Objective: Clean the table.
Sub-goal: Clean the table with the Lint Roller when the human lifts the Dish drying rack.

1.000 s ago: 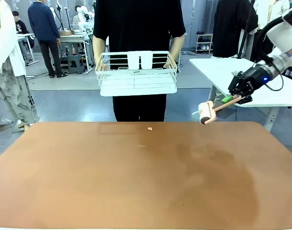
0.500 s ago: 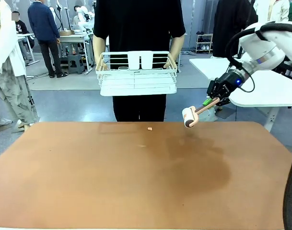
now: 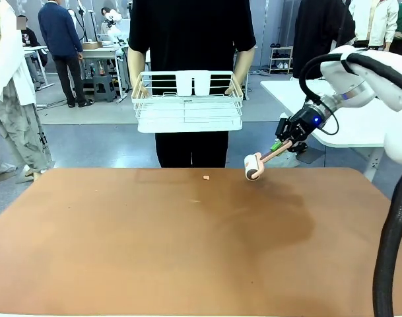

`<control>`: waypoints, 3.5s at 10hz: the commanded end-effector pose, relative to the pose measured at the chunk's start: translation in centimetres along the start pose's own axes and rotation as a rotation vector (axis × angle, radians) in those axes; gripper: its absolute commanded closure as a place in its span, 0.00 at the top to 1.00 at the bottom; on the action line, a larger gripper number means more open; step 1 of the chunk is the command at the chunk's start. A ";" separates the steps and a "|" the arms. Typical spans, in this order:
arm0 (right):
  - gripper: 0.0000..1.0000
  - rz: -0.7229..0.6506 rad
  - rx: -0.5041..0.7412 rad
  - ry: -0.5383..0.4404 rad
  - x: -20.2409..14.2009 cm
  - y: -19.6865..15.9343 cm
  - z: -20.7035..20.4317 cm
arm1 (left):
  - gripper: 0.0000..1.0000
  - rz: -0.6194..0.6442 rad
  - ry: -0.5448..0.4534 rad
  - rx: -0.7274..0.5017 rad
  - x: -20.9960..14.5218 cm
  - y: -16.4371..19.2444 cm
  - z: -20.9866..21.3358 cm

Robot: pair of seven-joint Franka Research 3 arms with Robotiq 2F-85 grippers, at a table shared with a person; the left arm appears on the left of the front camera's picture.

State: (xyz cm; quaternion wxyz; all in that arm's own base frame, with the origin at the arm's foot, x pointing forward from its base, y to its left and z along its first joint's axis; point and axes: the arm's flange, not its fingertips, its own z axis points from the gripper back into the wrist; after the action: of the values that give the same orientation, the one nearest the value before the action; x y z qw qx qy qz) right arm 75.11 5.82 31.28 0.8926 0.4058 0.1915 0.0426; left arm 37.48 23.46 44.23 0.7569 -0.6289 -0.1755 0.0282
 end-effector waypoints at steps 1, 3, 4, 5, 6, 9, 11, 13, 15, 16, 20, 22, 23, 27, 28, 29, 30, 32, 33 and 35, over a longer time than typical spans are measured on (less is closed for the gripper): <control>0.21 -0.059 0.062 0.051 5.1 2.1 1.0 | 1.00 -0.002 -0.003 0.002 -0.1 -0.1 0.3; 0.21 -0.069 0.064 0.059 6.2 2.2 -0.3 | 1.00 -0.002 -0.003 0.002 -0.1 -0.1 0.3; 0.21 -0.075 0.069 0.055 6.7 2.3 -0.9 | 1.00 -0.002 -0.003 0.002 -0.1 -0.1 0.3; 0.21 -0.067 0.066 0.049 7.2 2.5 -1.5 | 1.00 -0.002 -0.003 0.002 -0.1 -0.1 0.3; 0.21 -0.045 0.056 0.045 7.6 2.8 -2.4 | 1.00 -0.002 -0.003 0.002 -0.1 -0.1 0.3; 0.21 -0.021 0.037 0.035 9.2 3.0 -4.6 | 1.00 -0.002 -0.003 0.002 -0.1 -0.1 0.3; 0.21 -0.019 0.034 0.026 10.0 3.2 -6.2 | 1.00 -0.002 -0.003 0.002 -0.1 -0.1 0.3; 0.21 -0.024 0.008 0.040 10.9 3.0 -8.7 | 1.00 -0.002 -0.003 0.002 -0.1 -0.1 0.3; 0.21 -0.036 0.039 0.044 11.8 3.3 -10.5 | 1.00 -0.002 -0.003 0.002 -0.1 -0.1 0.3; 0.21 -0.046 0.090 0.062 12.2 3.5 -11.3 | 1.00 -0.002 -0.003 0.002 -0.1 -0.1 0.3; 0.21 -0.003 0.043 0.083 12.0 4.1 -15.5 | 1.00 -0.002 -0.003 0.002 -0.1 -0.1 0.3; 0.21 0.045 0.048 0.070 11.4 5.0 -16.9 | 1.00 -0.002 -0.003 0.002 -0.1 -0.1 0.3; 0.21 0.074 0.062 0.067 10.9 5.5 -17.1 | 1.00 -0.002 -0.003 0.002 -0.1 -0.1 0.3; 0.21 0.143 0.144 0.056 8.6 6.7 -15.1 | 1.00 -0.002 -0.003 0.002 -0.1 -0.1 0.3; 0.21 0.162 0.159 0.058 7.9 7.2 -14.5 | 1.00 -0.002 -0.003 0.002 -0.1 -0.1 0.3; 0.21 0.180 0.168 0.056 7.0 7.6 -14.0 | 1.00 -0.002 -0.003 0.002 -0.1 -0.1 0.3; 0.21 0.207 0.161 0.036 5.7 8.4 -13.1 | 1.00 -0.002 -0.003 0.002 -0.1 -0.1 0.3; 0.21 0.260 0.169 0.008 2.1 10.6 -10.6 | 1.00 -0.002 -0.003 0.002 -0.1 -0.1 0.3; 0.21 0.285 0.165 -0.015 0.3 11.4 -9.4 | 1.00 -0.002 -0.003 0.002 -0.1 -0.1 0.3; 0.21 0.314 0.109 -0.035 -2.7 12.6 -7.7 | 1.00 -0.002 -0.003 0.002 -0.1 -0.1 0.3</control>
State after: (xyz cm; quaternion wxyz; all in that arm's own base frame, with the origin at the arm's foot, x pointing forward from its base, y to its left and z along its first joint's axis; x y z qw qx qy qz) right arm 75.25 19.65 36.90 0.8531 0.4869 0.1163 0.1472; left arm 37.47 23.48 44.23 0.7569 -0.6289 -0.1756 0.0284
